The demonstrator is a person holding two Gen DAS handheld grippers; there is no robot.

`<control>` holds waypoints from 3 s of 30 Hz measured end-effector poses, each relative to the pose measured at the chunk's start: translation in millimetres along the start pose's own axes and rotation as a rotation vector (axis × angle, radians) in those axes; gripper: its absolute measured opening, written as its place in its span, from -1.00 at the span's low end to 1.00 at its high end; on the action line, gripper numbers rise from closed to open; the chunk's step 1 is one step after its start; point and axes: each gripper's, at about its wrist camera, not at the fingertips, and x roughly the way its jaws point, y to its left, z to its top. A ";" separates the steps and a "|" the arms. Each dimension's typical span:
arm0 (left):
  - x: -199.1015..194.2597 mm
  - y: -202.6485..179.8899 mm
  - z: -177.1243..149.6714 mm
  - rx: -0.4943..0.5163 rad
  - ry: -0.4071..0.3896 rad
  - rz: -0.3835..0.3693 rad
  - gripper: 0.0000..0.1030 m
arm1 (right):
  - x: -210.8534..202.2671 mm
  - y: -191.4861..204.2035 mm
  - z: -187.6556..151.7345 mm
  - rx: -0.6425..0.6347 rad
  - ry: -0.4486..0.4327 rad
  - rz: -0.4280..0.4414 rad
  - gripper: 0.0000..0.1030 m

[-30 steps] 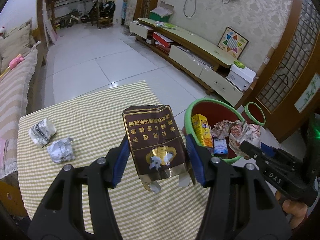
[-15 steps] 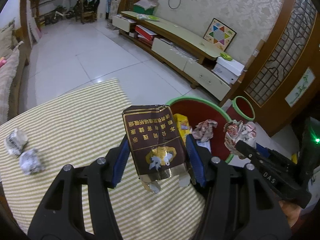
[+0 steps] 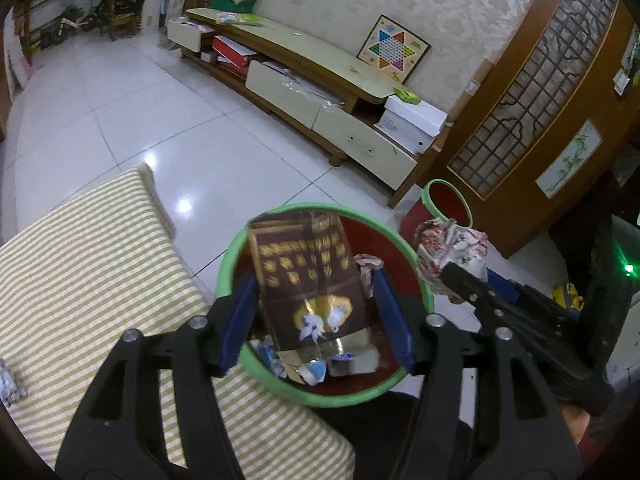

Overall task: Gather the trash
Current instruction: 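Open the right tool to drop the newspaper wad while the left tool opens to drop the brown box, then move the left tool to the white crumpled paper and grasp it, then grasp the white 'LIFE' paper cup with the right tool while the left tool holds the white paper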

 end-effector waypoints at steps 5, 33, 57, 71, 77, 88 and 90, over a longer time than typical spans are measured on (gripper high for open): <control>-4.0 10.3 -3.4 -0.025 -0.012 -0.007 0.60 | 13.9 -2.7 5.9 -0.013 0.012 -0.021 0.16; -102.3 302.8 -114.8 -0.411 0.090 0.502 0.01 | -7.8 171.9 -68.3 -0.255 0.165 0.113 0.18; -229.1 309.5 -264.9 -0.697 -0.143 0.374 -0.02 | 94.7 564.0 -134.4 -0.838 0.318 0.375 0.72; -225.6 317.5 -273.1 -0.729 -0.167 0.301 0.00 | 139.3 604.4 -138.8 -0.799 0.266 0.256 0.84; -225.5 320.3 -273.1 -0.738 -0.166 0.292 0.00 | 148.3 598.0 -133.1 -0.737 0.316 0.257 0.84; -226.2 316.6 -271.3 -0.720 -0.153 0.320 0.01 | 145.4 587.9 -143.5 -0.789 0.360 0.269 0.54; -225.1 313.5 -269.9 -0.708 -0.147 0.337 0.01 | 130.5 578.4 -139.8 -0.795 0.332 0.290 0.54</control>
